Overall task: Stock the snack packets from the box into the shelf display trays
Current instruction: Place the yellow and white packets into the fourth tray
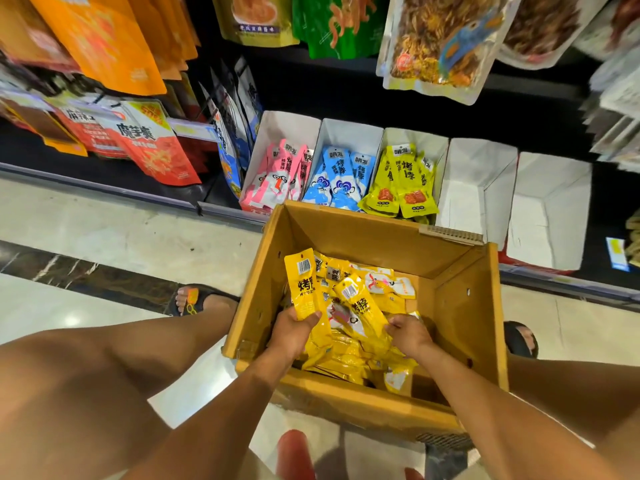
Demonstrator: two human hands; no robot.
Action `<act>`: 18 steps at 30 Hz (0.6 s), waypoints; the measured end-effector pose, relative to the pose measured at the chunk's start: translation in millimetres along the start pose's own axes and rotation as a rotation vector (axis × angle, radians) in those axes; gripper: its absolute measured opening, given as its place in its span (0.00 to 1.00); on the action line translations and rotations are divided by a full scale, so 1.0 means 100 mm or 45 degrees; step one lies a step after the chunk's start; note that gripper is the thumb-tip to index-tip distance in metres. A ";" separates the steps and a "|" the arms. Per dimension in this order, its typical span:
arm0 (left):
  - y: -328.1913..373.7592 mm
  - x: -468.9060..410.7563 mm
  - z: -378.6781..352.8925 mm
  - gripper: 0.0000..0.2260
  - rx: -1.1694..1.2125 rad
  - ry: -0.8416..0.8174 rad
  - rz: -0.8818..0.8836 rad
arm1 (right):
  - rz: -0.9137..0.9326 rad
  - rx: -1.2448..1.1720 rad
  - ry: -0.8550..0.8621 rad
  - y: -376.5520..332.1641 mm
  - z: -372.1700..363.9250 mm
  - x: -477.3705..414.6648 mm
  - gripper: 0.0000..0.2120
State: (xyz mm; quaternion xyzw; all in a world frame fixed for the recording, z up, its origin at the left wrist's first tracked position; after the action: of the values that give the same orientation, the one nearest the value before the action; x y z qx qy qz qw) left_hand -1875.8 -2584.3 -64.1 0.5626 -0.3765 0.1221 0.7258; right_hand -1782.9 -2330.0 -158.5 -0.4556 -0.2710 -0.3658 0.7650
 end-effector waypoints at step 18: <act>1.56 0.38 -0.55 0.10 0.247 -0.357 -0.292 | 0.474 -0.307 -0.166 -1.57 1.39 1.54 0.20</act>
State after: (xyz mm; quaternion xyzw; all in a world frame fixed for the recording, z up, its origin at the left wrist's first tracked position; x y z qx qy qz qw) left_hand -1921.1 -2491.3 69.7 0.6805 -0.3937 -0.0053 0.6180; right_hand -1830.8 -2303.3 96.3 -0.6085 -0.1855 -0.2179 0.7401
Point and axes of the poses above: each hand's wrist, its own x-axis away from the middle knuckle, its own z-axis out of the back of the hand, y = z × x, the point moved 2 cm from there along -x, towards the middle knuckle, and after that the axes turned 8 degrees about -y, right-handed, at the moved point
